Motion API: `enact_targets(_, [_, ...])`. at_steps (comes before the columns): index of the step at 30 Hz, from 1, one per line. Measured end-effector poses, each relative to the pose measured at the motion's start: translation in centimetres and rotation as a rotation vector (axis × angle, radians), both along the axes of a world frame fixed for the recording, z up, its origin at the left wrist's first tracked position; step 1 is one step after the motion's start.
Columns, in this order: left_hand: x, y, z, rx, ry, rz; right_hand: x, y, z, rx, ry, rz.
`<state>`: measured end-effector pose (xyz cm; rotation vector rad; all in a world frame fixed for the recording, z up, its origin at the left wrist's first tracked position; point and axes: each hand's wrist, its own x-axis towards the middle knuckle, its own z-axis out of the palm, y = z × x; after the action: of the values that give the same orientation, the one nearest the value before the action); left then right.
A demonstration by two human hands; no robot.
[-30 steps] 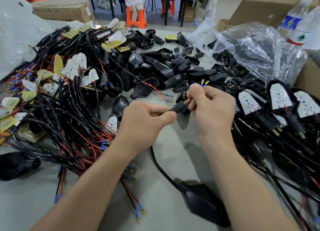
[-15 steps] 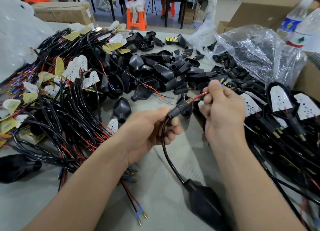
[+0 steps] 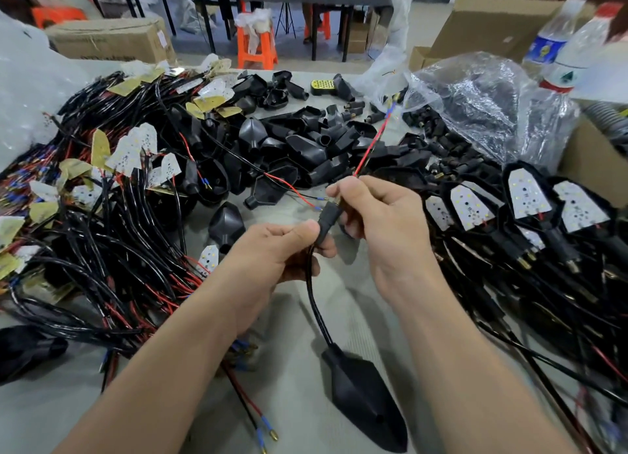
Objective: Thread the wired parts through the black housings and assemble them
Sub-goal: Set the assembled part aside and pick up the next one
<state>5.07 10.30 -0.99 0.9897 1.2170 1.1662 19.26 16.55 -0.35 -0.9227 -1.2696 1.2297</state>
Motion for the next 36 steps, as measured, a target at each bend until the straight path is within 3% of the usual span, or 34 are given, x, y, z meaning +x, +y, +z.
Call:
enact_targets(11, [1.2, -0.4, 0.1, -0.016, 0.164, -0.115, 2.6, 1.8, 0.9, -0.099, 0.451, -0.329])
enact_targets(13, [1.0, -0.5, 0.2, -0.039, 0.142, -0.109, 2.7, 1.9, 0.7, -0.135, 0.417, -0.285])
enact_targets(17, [0.6, -0.3, 0.1, -0.058, 0.095, -0.048, 1.0, 0.7, 0.3, -0.165, 0.09, 0.004])
enact_targets(19, [0.4, -0.1, 0.1, -0.053, 0.095, -0.016, 0.1, 0.2, 0.2, -0.119, 0.036, 0.031])
enact_targets(26, [0.3, -0.4, 0.1, -0.112, 0.203, -0.103, 2.7, 1.5, 1.1, -0.131, 0.343, -0.273])
enact_targets(29, [0.8, -0.5, 0.2, -0.157, 0.165, -0.071, 2.9, 1.7, 0.9, -0.187, 0.393, -0.255])
enact_targets(31, [0.9, -0.5, 0.3, -0.173, 0.1, -0.031, 2.4, 1.5, 0.7, -0.25, 0.276, -0.111])
enact_targets(34, [0.6, -0.5, 0.2, -0.121, 0.094, 0.012, 1.5, 0.6, 0.1, -0.21, -0.121, 0.157])
enact_targets(36, [0.3, -0.4, 0.2, -0.058, 0.121, 0.043, 1.0, 0.1, 0.0, -0.145, -0.176, 0.217])
